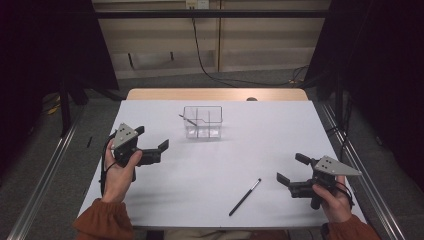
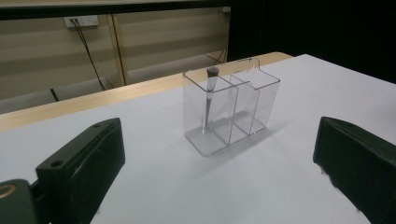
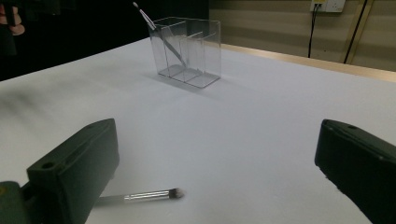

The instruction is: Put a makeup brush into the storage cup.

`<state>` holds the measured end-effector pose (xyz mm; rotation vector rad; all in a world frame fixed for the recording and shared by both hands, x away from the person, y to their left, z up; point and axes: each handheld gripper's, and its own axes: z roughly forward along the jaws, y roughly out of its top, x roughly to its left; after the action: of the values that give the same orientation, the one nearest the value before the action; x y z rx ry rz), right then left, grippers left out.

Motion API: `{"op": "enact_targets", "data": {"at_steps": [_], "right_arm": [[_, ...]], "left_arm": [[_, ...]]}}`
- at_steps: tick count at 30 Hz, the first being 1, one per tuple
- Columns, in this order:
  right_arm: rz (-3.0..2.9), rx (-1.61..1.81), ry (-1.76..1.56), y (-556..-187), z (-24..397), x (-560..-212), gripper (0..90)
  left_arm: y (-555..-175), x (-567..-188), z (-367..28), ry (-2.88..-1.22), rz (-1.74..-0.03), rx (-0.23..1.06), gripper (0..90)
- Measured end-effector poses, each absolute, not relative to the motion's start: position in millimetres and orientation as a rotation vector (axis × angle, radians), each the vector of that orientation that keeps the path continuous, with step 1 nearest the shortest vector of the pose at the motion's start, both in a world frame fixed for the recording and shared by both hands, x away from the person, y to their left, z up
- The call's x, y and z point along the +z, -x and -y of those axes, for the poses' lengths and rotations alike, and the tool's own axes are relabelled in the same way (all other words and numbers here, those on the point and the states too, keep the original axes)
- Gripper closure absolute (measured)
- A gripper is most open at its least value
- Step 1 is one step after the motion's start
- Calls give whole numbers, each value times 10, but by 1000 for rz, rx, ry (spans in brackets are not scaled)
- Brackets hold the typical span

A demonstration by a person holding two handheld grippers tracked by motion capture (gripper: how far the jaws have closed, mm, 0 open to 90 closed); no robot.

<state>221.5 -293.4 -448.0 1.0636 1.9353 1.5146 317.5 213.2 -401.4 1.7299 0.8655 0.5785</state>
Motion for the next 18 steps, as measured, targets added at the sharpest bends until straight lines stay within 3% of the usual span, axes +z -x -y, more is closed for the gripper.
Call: {"op": "enact_targets", "data": {"at_steps": [18], "right_arm": [[-1933,1506,-1073,-2219,2936,-4483,0]], "left_arm": [[-2868,-4184,-2420,-1727,-898,616,27]]}}
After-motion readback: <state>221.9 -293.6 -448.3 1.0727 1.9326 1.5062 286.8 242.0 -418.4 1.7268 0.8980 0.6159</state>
